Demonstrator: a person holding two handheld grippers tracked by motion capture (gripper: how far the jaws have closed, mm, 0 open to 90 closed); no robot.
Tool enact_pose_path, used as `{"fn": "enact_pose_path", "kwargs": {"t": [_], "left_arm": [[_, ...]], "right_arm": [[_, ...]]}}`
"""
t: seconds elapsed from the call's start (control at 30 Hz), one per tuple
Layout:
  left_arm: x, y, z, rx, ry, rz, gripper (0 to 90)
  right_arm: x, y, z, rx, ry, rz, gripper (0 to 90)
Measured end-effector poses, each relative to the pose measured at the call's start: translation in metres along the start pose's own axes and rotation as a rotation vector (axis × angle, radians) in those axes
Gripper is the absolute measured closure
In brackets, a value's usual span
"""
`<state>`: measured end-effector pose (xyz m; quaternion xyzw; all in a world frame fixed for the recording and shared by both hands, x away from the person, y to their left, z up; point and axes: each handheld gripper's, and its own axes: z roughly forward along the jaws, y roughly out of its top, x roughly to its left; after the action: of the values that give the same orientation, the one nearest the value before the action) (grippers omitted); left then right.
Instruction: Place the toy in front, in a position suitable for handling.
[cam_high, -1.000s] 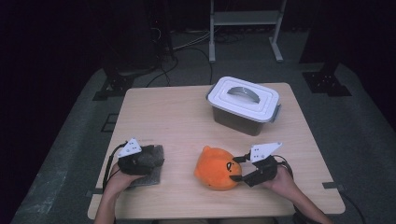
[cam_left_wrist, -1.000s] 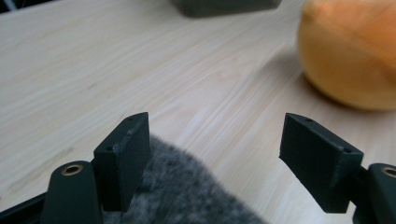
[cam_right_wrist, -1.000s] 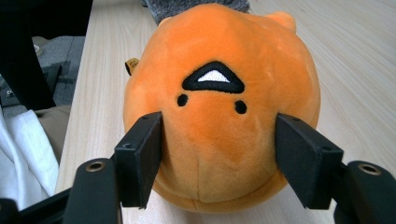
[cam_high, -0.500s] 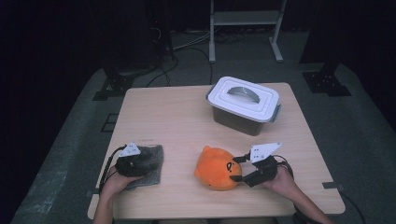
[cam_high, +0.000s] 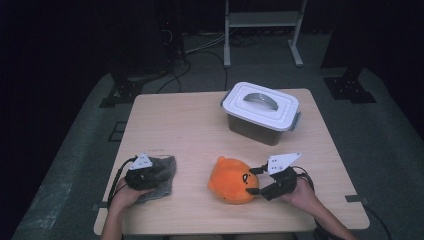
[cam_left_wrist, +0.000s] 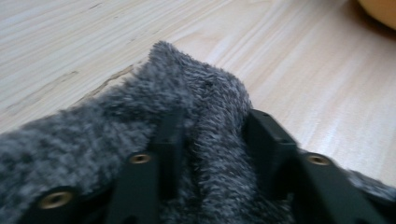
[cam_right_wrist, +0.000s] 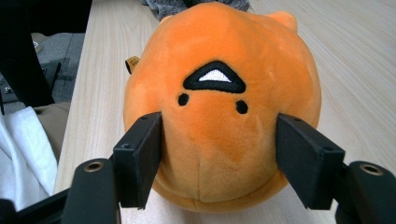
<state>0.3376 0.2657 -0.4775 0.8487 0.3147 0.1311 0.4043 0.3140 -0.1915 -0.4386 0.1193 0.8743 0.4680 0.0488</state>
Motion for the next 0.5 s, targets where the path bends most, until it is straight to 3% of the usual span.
{"fn": "enact_pose_path", "kwargs": {"t": [0.2,0.33,0.4,0.43,0.47,0.5], "left_arm": [[-0.005,0.006,0.001,0.028,-0.008,0.003,76.6],[-0.008,0.010,0.002,0.015,-0.056,0.010,77.2],[-0.011,0.014,0.002,-0.023,-0.091,0.007,77.2],[-0.016,0.022,0.001,-0.081,-0.135,0.005,77.2],[-0.016,0.022,0.001,-0.081,-0.135,0.005,77.2],[-0.022,0.032,0.000,-0.130,-0.183,0.022,77.2]], "right_arm": [[0.000,0.000,0.001,-0.002,0.000,-0.004,31.1],[0.000,0.000,0.001,-0.003,0.001,-0.007,30.9],[0.000,-0.001,0.001,-0.003,0.001,-0.007,30.9],[-0.001,-0.001,0.001,-0.005,0.001,-0.006,30.9],[-0.001,-0.001,0.001,-0.005,0.001,-0.006,30.9],[-0.001,-0.001,0.001,-0.008,0.003,-0.007,30.8]]}}
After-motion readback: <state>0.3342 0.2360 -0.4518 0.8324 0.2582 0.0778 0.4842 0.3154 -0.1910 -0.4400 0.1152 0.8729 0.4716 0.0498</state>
